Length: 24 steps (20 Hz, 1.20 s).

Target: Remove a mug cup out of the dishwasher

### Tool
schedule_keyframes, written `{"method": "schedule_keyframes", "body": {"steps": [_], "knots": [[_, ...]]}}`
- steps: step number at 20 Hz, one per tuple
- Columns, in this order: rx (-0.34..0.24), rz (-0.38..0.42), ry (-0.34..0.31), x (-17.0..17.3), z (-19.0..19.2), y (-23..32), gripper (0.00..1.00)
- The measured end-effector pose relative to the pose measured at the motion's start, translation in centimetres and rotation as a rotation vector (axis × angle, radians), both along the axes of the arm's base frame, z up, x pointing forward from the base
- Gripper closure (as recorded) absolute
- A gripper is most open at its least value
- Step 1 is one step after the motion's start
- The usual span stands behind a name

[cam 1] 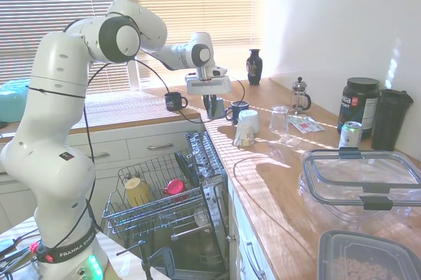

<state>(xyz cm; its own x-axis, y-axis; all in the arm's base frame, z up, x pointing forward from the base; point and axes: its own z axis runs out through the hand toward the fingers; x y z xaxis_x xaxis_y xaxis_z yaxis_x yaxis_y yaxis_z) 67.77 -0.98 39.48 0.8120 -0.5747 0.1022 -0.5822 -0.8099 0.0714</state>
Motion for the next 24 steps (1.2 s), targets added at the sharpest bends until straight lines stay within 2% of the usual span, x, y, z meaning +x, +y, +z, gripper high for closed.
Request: {"method": "schedule_keyframes", "body": {"steps": [5,6,10,17,24], "knots": [[0.005,-0.033,0.022,0.2,-3.2,-1.9,1.00],[0.009,-0.042,0.024,0.1,-3.4,-2.2,0.00],[0.026,-0.087,0.037,-0.3,-4.0,-2.8,0.00],[0.024,-0.113,0.032,-0.5,-4.1,-2.9,0.00],[0.022,-0.132,0.006,-2.9,-4.3,-4.2,0.00]]}}
